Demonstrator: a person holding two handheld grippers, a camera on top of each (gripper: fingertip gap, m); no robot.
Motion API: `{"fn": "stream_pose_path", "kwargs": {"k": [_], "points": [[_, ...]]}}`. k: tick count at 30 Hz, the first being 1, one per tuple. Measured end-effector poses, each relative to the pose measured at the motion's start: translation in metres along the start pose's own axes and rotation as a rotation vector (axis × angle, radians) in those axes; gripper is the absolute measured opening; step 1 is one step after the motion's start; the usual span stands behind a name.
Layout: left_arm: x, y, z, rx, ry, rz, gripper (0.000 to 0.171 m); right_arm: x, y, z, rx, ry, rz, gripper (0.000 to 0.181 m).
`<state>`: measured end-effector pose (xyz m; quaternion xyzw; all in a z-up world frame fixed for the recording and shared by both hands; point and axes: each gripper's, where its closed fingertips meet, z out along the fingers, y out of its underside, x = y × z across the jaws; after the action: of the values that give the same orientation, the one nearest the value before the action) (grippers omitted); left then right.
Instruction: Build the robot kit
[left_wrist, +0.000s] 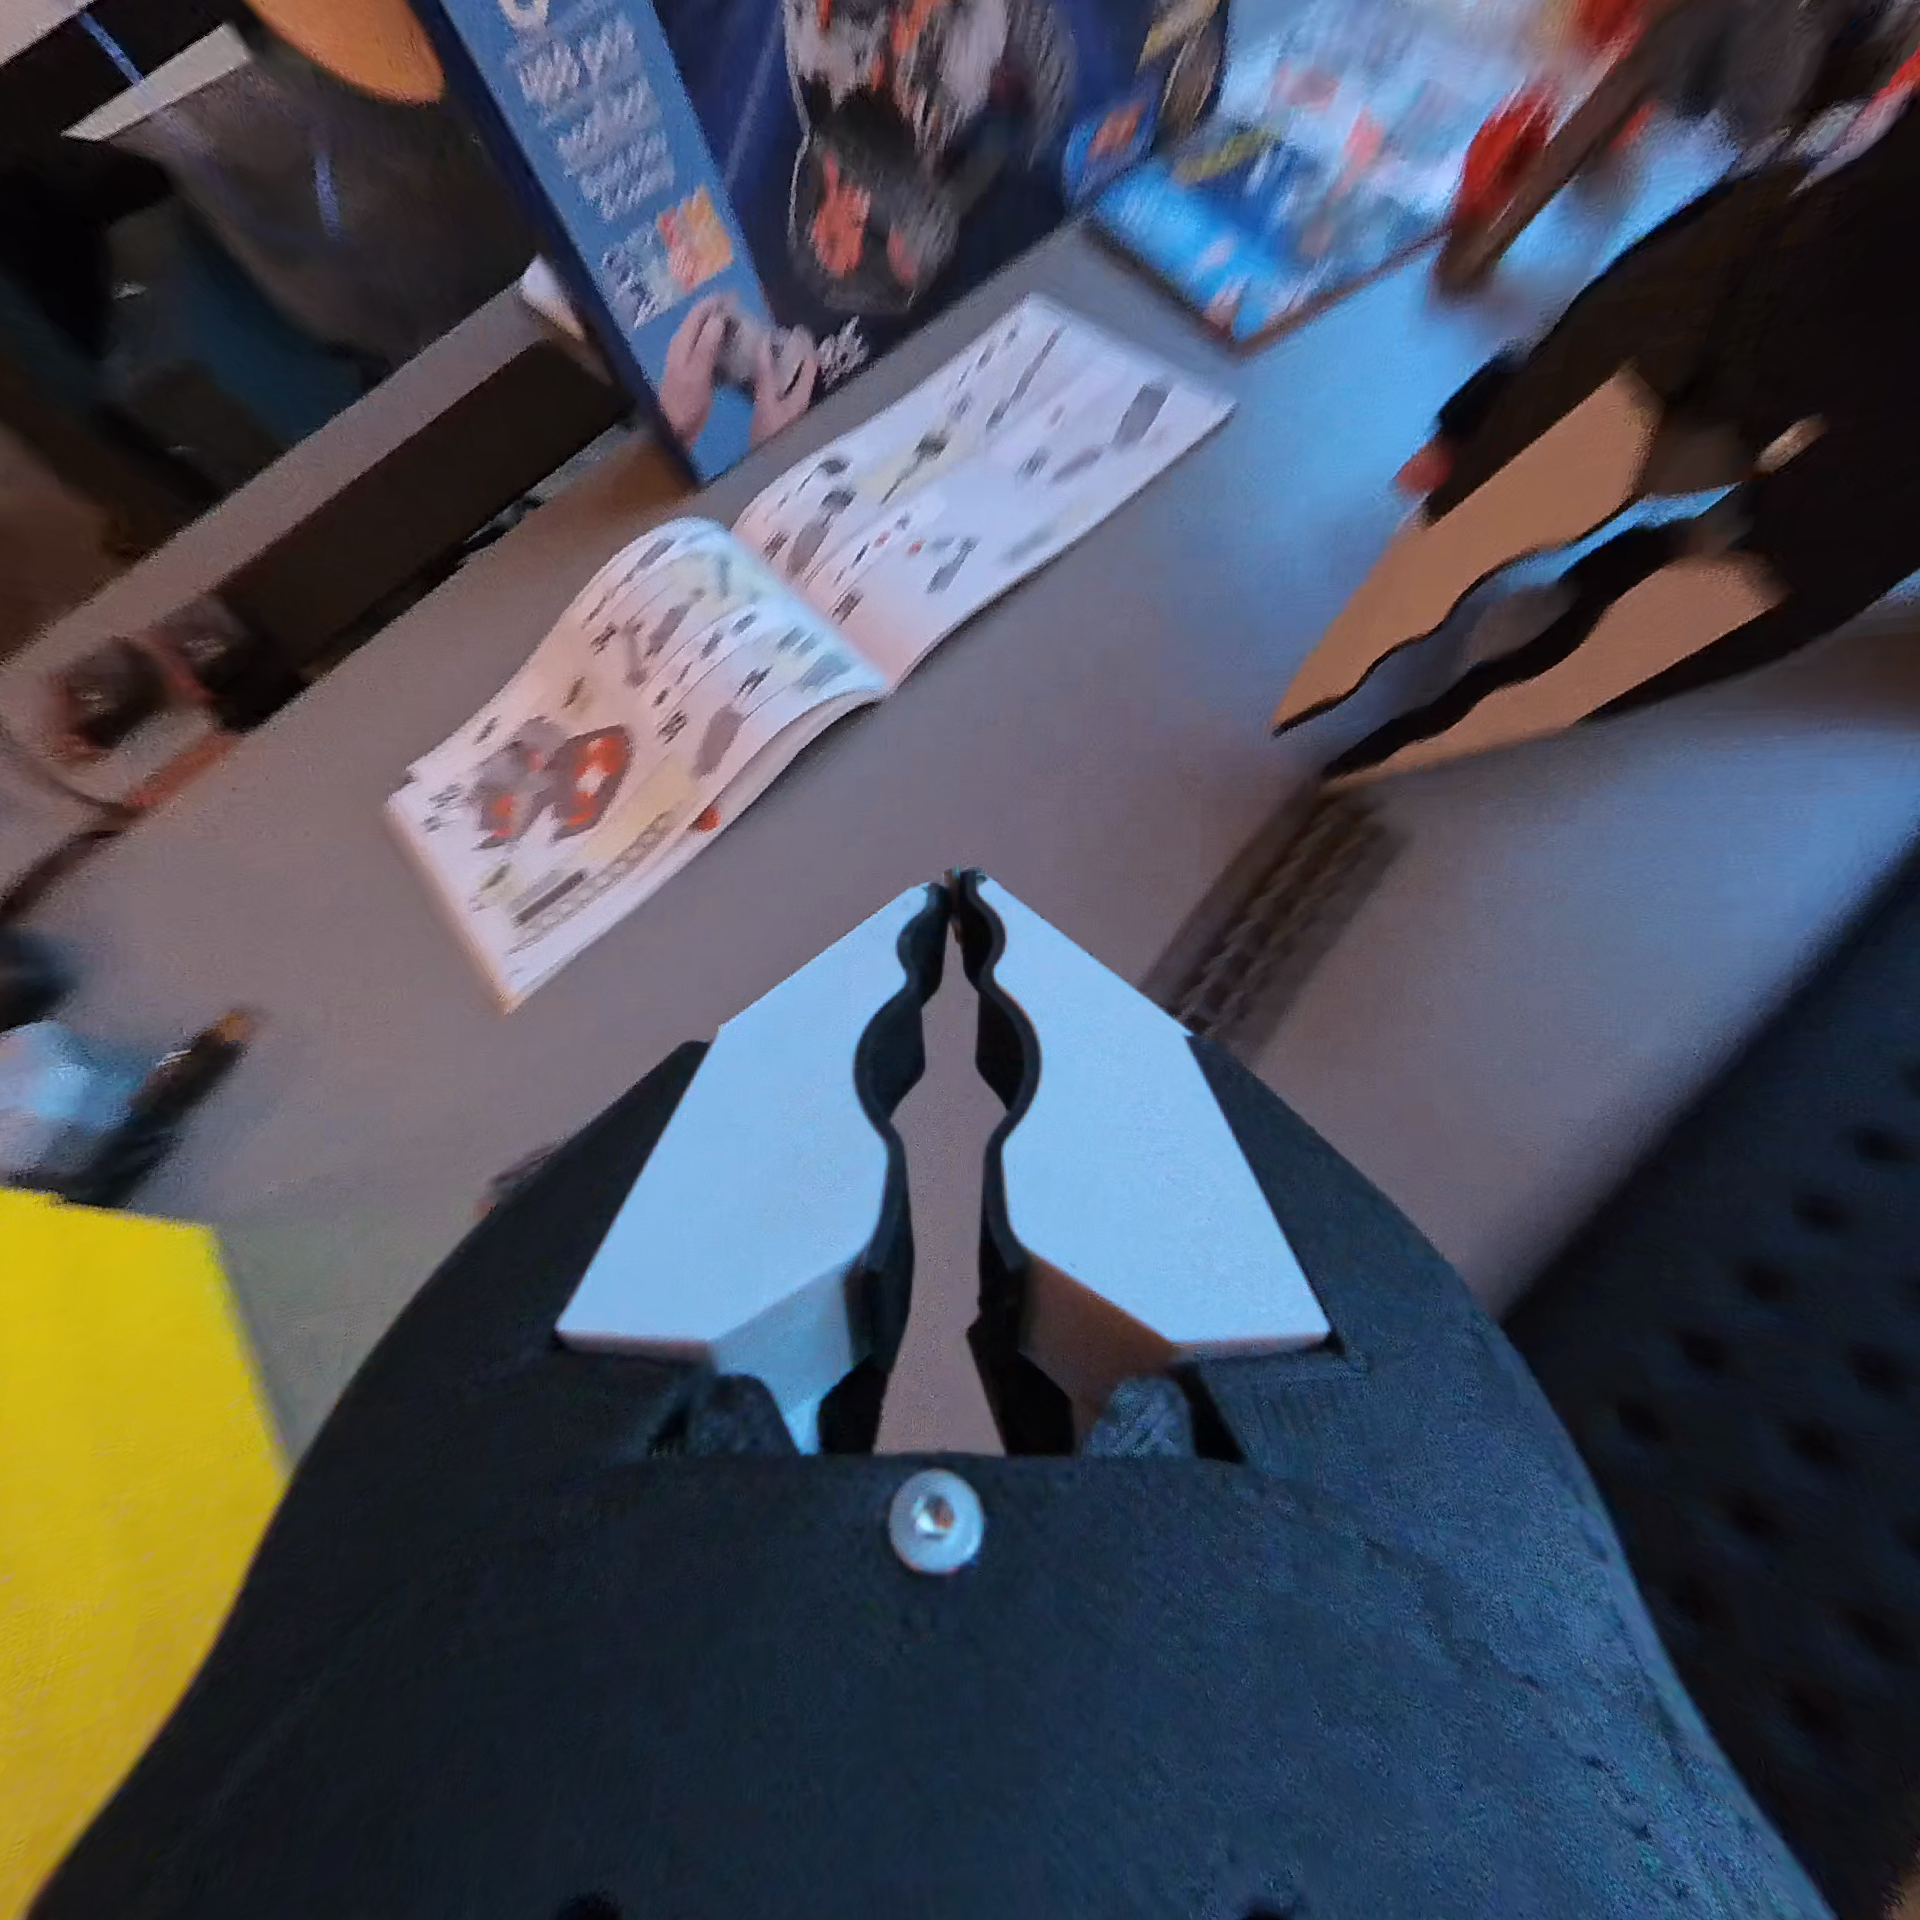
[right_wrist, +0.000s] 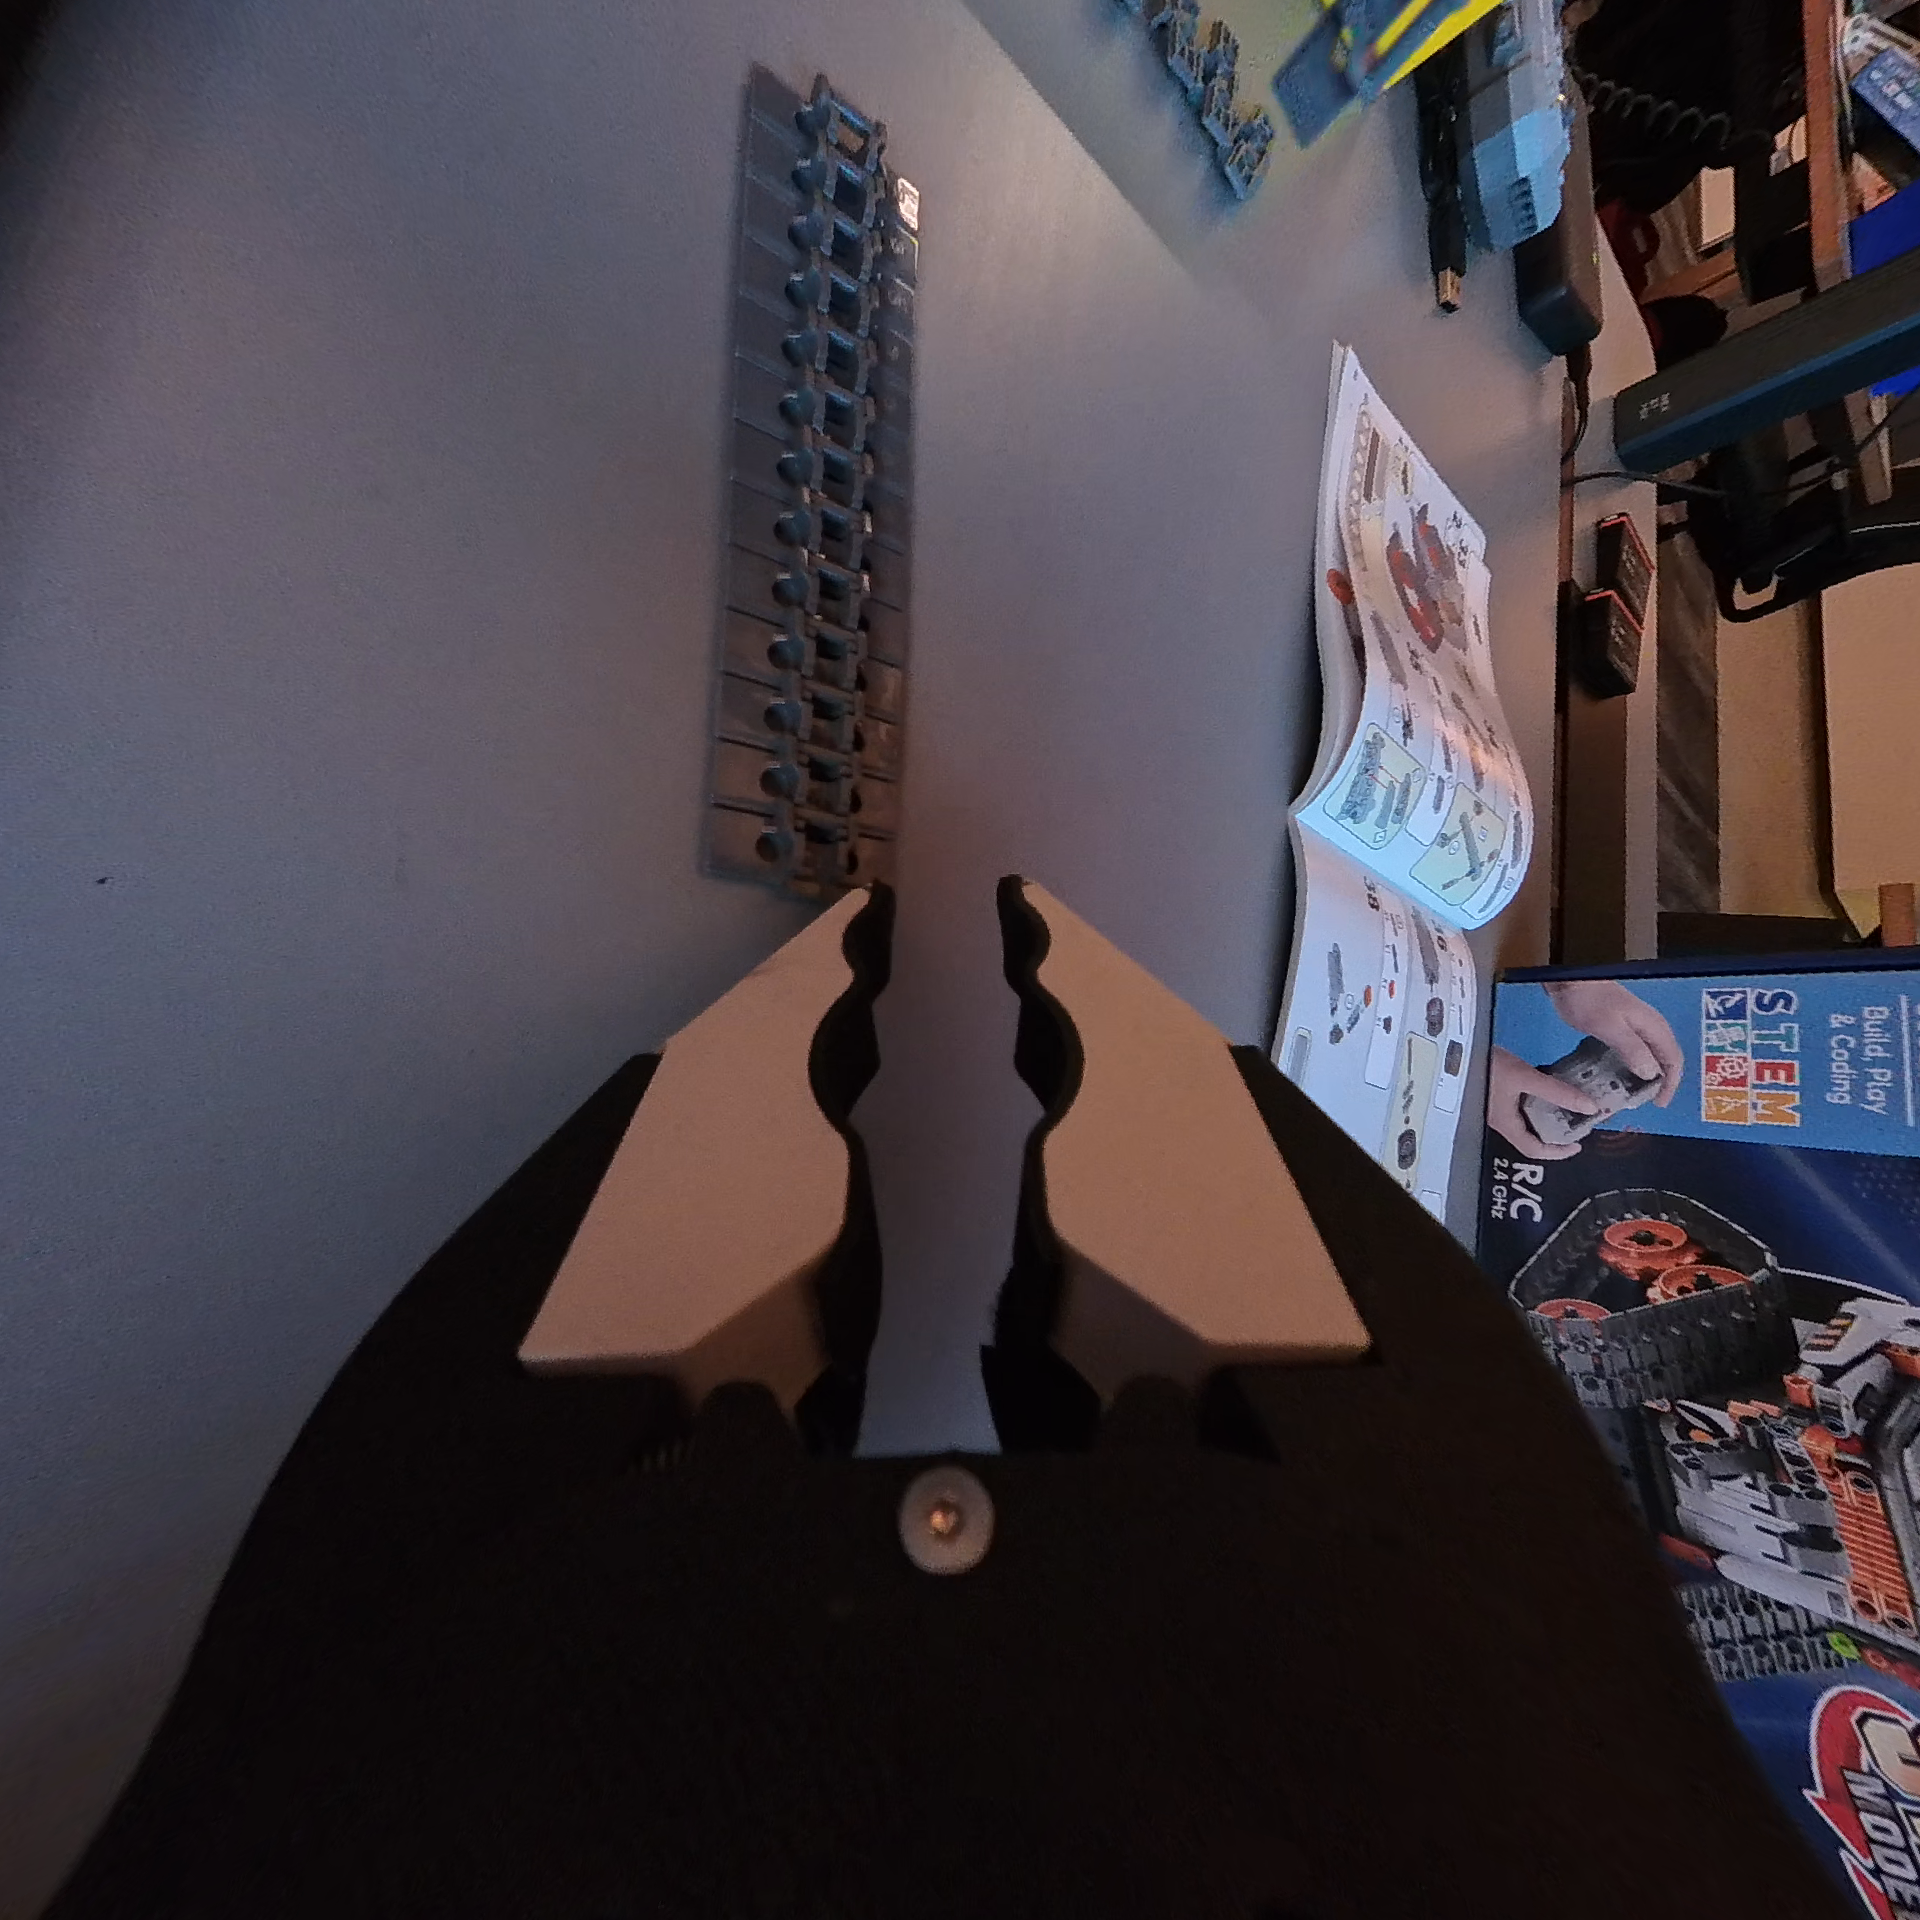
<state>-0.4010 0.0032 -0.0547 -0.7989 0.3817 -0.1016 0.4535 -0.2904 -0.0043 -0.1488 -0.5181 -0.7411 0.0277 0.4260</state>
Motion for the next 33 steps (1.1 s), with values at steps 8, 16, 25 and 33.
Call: {"fn": "stream_pose_path", "kwargs": {"k": [8, 16, 25, 33], "points": [[0.026, -0.033, -0.019, 0.271, 0.297, -0.263, 0.0, 0.002, -0.004, -0.004, 0.009, 0.017, -0.022, 0.019], [0.034, -0.052, -0.031, 0.45, 0.467, -0.405, 0.0, 0.005, -0.012, -0.009, 0.035, 0.041, -0.033, 0.019], [0.043, -0.06, -0.04, 0.536, 0.546, -0.431, 0.0, 0.005, -0.014, -0.009, 0.034, 0.046, -0.047, 0.019], [0.048, -0.077, -0.049, 0.669, 0.674, -0.578, 0.0, 0.036, -0.056, -0.036, 0.327, 0.104, 0.293, 0.021]]}}
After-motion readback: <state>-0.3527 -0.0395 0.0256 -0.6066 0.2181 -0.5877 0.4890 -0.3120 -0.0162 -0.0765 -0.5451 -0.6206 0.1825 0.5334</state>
